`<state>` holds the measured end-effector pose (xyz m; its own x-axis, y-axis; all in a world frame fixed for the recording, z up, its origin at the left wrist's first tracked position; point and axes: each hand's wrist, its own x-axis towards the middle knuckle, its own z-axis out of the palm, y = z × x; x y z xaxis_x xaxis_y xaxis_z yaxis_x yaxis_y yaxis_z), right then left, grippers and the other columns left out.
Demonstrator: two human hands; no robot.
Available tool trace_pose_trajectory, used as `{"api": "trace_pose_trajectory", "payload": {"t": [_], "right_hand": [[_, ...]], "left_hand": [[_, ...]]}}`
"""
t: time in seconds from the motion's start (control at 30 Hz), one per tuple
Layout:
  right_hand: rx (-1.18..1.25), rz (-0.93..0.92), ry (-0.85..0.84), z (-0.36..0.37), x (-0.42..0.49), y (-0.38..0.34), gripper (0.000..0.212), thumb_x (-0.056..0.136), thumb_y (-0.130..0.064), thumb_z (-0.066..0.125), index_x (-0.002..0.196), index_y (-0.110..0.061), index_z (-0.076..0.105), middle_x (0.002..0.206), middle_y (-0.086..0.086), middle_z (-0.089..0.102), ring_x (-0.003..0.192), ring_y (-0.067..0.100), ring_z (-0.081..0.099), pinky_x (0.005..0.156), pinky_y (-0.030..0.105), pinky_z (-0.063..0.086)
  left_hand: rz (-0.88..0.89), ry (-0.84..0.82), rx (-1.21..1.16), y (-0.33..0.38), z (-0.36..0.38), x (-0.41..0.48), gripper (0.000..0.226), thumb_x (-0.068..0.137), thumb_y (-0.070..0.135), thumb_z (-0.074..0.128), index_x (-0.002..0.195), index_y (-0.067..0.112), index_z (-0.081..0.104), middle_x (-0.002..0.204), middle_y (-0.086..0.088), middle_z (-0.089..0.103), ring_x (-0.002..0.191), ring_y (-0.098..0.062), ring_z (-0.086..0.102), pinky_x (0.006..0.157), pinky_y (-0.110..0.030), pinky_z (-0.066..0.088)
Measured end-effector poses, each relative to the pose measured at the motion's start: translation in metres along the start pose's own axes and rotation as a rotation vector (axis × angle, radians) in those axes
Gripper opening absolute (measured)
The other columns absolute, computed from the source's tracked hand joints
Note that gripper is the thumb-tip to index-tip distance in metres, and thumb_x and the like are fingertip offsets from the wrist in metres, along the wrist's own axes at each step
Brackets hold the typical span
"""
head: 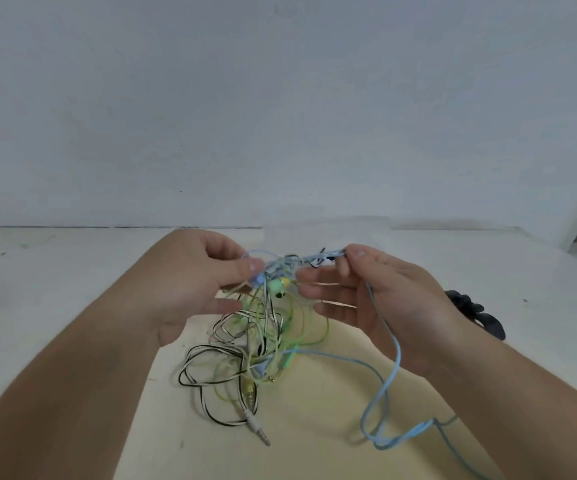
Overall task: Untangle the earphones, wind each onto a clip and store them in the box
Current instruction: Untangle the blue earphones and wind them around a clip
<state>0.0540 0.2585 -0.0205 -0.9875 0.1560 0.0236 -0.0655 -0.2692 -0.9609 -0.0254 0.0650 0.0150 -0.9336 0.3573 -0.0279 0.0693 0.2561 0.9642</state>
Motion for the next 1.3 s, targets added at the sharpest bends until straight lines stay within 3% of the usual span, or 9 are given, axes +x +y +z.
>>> {"api": "trace_pose_trajectory", "payload": {"t": [0.17, 0.33, 0.47, 0.7, 0.77, 0.83, 1.0, 1.13, 1.3], "right_hand": [[-0.212, 0.044, 0.082, 0.001, -0.003, -0.001, 0.051, 0.103, -0.019, 0.045, 0.053, -0.017, 0.051, 0.085, 0.017, 0.074, 0.077, 0.032, 0.068, 0.074, 0.040, 0.051], [-0.274, 0.020, 0.041, 0.008, -0.005, 0.000, 0.062, 0.099, -0.012, 0.041, 0.038, -0.020, 0.044, 0.080, 0.014, 0.071, 0.072, 0.027, 0.066, 0.068, 0.034, 0.051], [-0.088, -0.011, -0.021, 0.008, -0.003, 0.000, 0.046, 0.100, -0.010, 0.041, 0.055, -0.008, 0.042, 0.100, 0.021, 0.072, 0.085, 0.034, 0.071, 0.077, 0.041, 0.055], [0.121, 0.032, -0.116, 0.010, -0.006, -0.002, 0.049, 0.102, -0.022, 0.046, 0.058, -0.009, 0.063, 0.114, 0.021, 0.071, 0.100, 0.047, 0.069, 0.088, 0.050, 0.056], [0.060, 0.033, -0.144, 0.009, -0.007, -0.001, 0.029, 0.091, -0.025, 0.058, 0.079, -0.005, 0.074, 0.114, 0.021, 0.071, 0.102, 0.045, 0.069, 0.088, 0.046, 0.056], [-0.034, 0.030, -0.138, 0.005, -0.005, 0.002, 0.044, 0.079, -0.022, 0.072, 0.105, 0.012, 0.061, 0.111, 0.021, 0.073, 0.102, 0.039, 0.071, 0.086, 0.040, 0.058], [-0.205, -0.033, -0.028, 0.003, -0.003, 0.007, 0.037, 0.076, 0.005, 0.078, 0.076, 0.002, 0.041, 0.104, 0.034, 0.067, 0.088, 0.033, 0.073, 0.080, 0.039, 0.061], [-0.112, -0.072, 0.004, 0.002, -0.001, 0.008, 0.047, 0.085, 0.009, 0.066, 0.063, -0.016, 0.034, 0.076, 0.017, 0.057, 0.065, 0.029, 0.069, 0.067, 0.036, 0.061], [-0.046, -0.120, 0.064, 0.001, 0.001, 0.010, 0.046, 0.086, 0.010, 0.065, 0.062, -0.015, 0.034, 0.066, 0.007, 0.060, 0.064, 0.023, 0.065, 0.064, 0.031, 0.059]], "left_hand": [[-0.017, 0.151, -0.308, 0.001, -0.002, 0.008, 0.011, 0.093, 0.011, 0.063, 0.083, 0.013, 0.065, 0.069, -0.001, 0.072, 0.062, -0.011, 0.068, 0.089, -0.038, 0.053], [-0.014, 0.208, -0.565, 0.002, 0.003, 0.009, 0.017, 0.097, 0.005, 0.054, 0.083, 0.012, 0.060, 0.073, -0.006, 0.069, 0.069, -0.020, 0.066, 0.083, -0.041, 0.053], [0.021, 0.183, -0.462, 0.001, 0.005, 0.008, 0.019, 0.092, -0.005, 0.055, 0.091, 0.013, 0.055, 0.073, -0.007, 0.060, 0.063, -0.021, 0.059, 0.073, -0.040, 0.053], [0.124, 0.031, -0.246, -0.003, 0.014, 0.002, 0.045, 0.079, -0.027, 0.053, 0.100, 0.011, 0.063, 0.111, -0.015, 0.064, 0.104, -0.021, 0.070, 0.080, -0.038, 0.057], [0.171, 0.004, -0.229, -0.004, 0.014, 0.001, 0.046, 0.076, -0.029, 0.056, 0.098, 0.010, 0.064, 0.111, -0.015, 0.065, 0.102, -0.019, 0.072, 0.074, -0.029, 0.058], [0.206, -0.009, -0.233, -0.006, 0.015, 0.002, 0.047, 0.074, -0.031, 0.057, 0.097, 0.009, 0.064, 0.112, -0.015, 0.065, 0.101, -0.017, 0.073, 0.070, -0.025, 0.058], [0.258, -0.075, -0.235, -0.007, 0.023, -0.001, 0.039, 0.075, -0.026, 0.064, 0.095, 0.007, 0.064, 0.110, -0.013, 0.065, 0.099, -0.020, 0.074, 0.080, -0.036, 0.059], [0.303, 0.040, -0.007, -0.009, 0.025, -0.001, 0.040, 0.071, -0.020, 0.073, 0.088, 0.016, 0.067, 0.098, -0.001, 0.070, 0.089, -0.010, 0.074, 0.081, -0.038, 0.059], [0.429, 0.060, 0.300, -0.005, 0.026, -0.005, 0.035, 0.073, -0.008, 0.074, 0.080, 0.027, 0.073, 0.086, 0.010, 0.071, 0.071, 0.005, 0.063, 0.061, -0.010, 0.043]]}}
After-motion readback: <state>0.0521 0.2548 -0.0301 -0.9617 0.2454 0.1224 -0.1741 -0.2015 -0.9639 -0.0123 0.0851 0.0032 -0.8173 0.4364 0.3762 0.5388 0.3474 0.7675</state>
